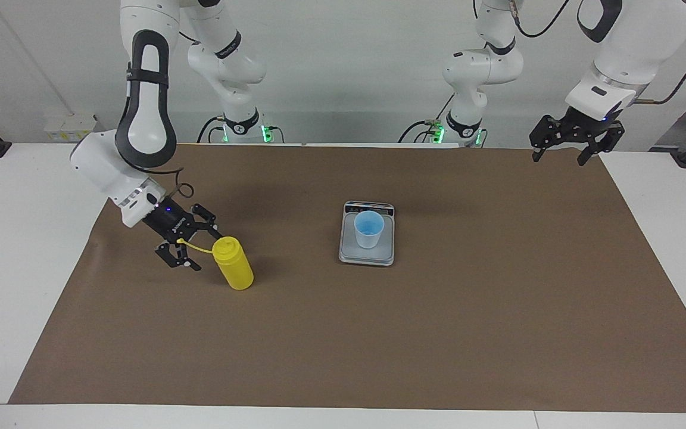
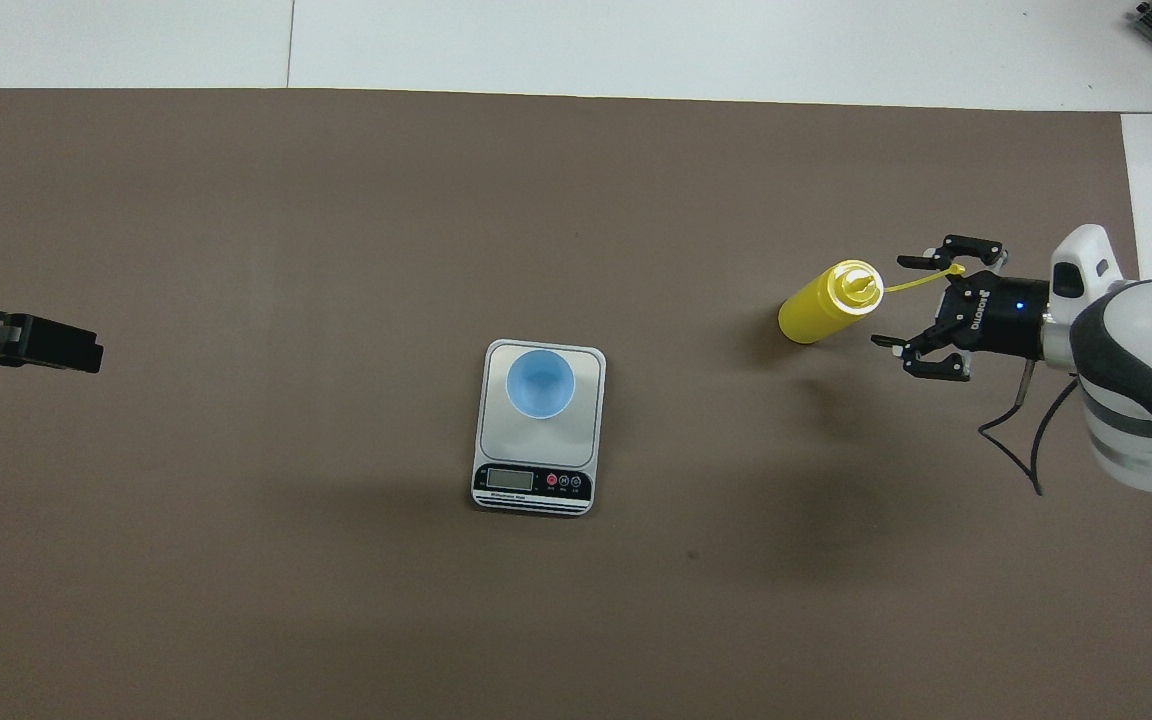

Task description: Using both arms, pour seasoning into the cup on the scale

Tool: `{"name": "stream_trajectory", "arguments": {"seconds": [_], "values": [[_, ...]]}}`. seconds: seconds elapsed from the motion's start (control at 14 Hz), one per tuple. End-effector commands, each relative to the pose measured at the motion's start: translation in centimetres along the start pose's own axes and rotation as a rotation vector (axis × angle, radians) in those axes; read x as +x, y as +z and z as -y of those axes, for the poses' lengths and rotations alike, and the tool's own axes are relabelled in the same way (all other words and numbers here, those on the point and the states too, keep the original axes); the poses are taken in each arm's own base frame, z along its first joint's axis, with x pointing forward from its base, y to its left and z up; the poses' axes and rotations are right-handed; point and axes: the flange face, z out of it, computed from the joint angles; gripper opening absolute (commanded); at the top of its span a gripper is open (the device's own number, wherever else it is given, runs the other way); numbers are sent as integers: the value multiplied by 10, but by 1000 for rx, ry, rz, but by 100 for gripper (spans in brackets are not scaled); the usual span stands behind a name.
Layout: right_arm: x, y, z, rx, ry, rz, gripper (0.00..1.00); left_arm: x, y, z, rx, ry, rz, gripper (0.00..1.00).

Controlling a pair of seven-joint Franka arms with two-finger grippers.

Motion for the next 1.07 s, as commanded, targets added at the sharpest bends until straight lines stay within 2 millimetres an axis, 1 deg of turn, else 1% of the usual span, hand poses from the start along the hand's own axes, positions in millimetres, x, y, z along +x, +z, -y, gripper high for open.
{"name": "stream_trajectory", "arguments": {"seconds": [0.0,0.14,0.21,0.28,0.43,0.57,0.78,0.85,0.93,1.0], "values": [[-3,-33,1,5,-64,65,100,-3,1,2,-7,-15,-9,100],[-3,-43,2,23,-68,94,100,-3,1,0,-7,-12,-7,100],[1,-46,5,42,-36,102,100,-3,1,-4,-6,-6,-7,100],[11,-53,7,48,-9,127,100,-3,1,-5,-6,-5,-5,100],[40,-75,4,26,-3,244,100,-4,1,-7,-5,-2,-1,100],[77,-84,3,10,25,331,100,-5,2,-4,-5,-6,1,100],[111,-90,3,4,158,375,100,-5,3,-2,-5,-11,1,100],[122,-94,2,-28,193,396,100,-5,4,0,-4,-15,0,100],[135,-103,-3,-65,233,413,100,-6,5,5,-4,-23,3,100],[141,-109,-5,-85,283,433,100,-6,4,6,-2,-26,0,100]]}}
